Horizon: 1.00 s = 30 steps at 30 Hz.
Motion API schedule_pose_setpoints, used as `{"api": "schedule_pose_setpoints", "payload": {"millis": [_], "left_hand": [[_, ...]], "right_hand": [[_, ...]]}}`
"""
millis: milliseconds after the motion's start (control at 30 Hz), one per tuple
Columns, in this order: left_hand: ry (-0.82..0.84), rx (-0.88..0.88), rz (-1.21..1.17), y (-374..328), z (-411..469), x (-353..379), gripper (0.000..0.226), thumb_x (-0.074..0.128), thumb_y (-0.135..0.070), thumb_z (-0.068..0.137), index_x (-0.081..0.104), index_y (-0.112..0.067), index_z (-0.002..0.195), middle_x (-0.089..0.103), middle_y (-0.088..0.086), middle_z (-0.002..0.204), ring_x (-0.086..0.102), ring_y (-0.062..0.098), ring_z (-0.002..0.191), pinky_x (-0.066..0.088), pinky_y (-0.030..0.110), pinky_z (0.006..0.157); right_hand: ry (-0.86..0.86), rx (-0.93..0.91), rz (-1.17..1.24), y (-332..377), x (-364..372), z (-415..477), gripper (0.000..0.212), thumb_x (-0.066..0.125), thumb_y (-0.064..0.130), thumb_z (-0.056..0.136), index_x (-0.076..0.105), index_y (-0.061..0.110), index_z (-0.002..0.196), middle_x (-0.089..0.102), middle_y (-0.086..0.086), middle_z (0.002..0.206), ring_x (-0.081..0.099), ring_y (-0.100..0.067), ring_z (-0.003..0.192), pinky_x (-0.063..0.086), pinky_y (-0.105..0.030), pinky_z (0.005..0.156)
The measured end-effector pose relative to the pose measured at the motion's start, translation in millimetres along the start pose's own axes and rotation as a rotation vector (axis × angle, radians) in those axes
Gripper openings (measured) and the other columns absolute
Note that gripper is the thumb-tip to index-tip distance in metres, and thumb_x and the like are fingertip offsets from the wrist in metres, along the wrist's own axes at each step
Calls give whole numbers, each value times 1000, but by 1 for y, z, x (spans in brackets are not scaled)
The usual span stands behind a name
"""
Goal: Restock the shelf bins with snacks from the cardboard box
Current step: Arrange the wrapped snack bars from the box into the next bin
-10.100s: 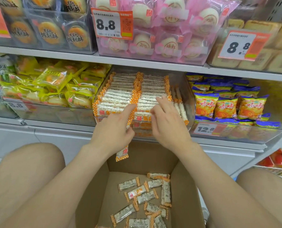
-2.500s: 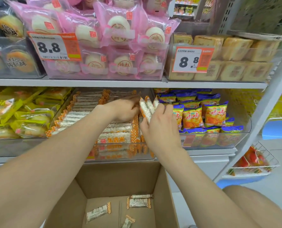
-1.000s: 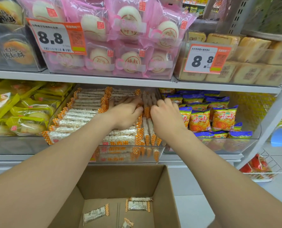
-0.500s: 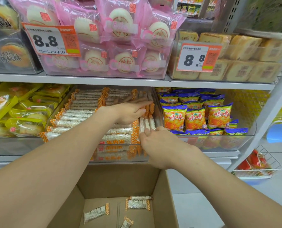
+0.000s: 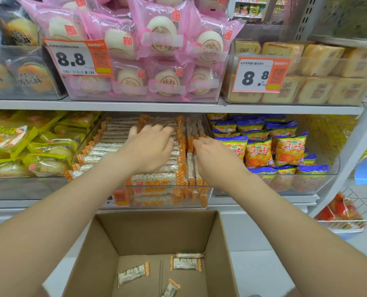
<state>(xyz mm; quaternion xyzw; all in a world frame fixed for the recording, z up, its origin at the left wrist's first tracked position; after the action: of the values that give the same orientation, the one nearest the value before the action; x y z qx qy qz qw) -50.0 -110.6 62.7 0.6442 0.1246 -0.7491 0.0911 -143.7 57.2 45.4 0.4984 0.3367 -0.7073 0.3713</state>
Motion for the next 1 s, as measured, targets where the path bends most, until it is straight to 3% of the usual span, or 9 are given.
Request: {"api": "schedule_pose_setpoints", "payload": {"millis": [167, 267, 400, 500, 633, 800, 933, 1000], "left_hand": [[-7, 4, 26, 11, -56, 25, 73, 3, -65, 102, 17, -32, 166, 14, -6, 174, 8, 21, 161, 10, 58, 128], [-46, 33, 90, 19, -58, 43, 77, -2, -70, 102, 16, -33, 167, 14, -3, 175, 12, 24, 162, 14, 56, 128], [-66, 64, 136, 21, -54, 48, 79, -3, -67, 103, 21, -28, 167, 25, -1, 173, 23, 24, 159, 23, 56, 125], [-77, 72, 137, 23, -54, 49, 79, -3, -67, 104, 24, -27, 166, 29, 0, 171, 27, 25, 157, 27, 58, 122], [-75, 67, 155, 24, -51, 51, 79, -4, -66, 103, 27, -27, 165, 33, 2, 169, 30, 25, 155, 28, 59, 121], [-136, 95, 208, 24, -53, 48, 77, 2, -64, 107, 37, -22, 161, 44, 7, 163, 37, 31, 151, 25, 61, 121], [-373, 171, 198, 16, -70, 36, 54, 29, -46, 112, 55, -14, 145, 57, 10, 148, 49, 32, 140, 32, 56, 118], [-525, 246, 146, 10, -88, 29, 31, 42, -29, 107, 63, -11, 121, 65, 9, 122, 58, 33, 117, 44, 49, 101]], "right_hand": [[113, 31, -197, -1, 19, 35, 35, 56, 14, 92, 54, 11, 128, 67, -13, 126, 59, -34, 124, 40, -48, 110], [164, 25, -288, 4, 28, 49, 34, 55, 15, 97, 56, 9, 130, 64, -15, 133, 59, -35, 128, 39, -48, 113], [205, 68, -310, -1, 35, 61, 44, 56, 18, 97, 53, 11, 141, 58, -14, 143, 47, -35, 141, 27, -51, 122], [208, 71, -277, -5, 38, 66, 46, 58, 20, 95, 54, 15, 140, 59, -9, 142, 50, -32, 137, 30, -51, 119], [95, 125, -125, 0, 25, 52, 60, 65, 22, 94, 42, 7, 147, 53, -18, 145, 48, -38, 135, 39, -47, 112], [-78, 184, 235, 16, 0, -6, 40, 55, 17, 99, 59, 10, 138, 64, -13, 125, 58, -32, 115, 50, -45, 95], [-256, 158, 359, 41, -15, -45, 28, 49, 22, 93, 68, 18, 113, 66, -1, 100, 61, -23, 94, 51, -42, 82], [-215, 92, 404, 57, -22, -63, 31, 40, 28, 87, 66, 20, 102, 66, 2, 90, 62, -22, 85, 52, -40, 73]]}}
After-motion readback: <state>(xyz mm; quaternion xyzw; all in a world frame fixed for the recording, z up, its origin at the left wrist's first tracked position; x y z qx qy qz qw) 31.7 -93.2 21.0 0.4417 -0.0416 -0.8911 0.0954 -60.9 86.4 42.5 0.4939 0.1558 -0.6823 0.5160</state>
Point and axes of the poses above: each hand's wrist, its own z-axis towards the middle knuckle, its own x-axis out of the palm, y = z × x, the point moved 1 cm from there along z, towards the middle knuckle
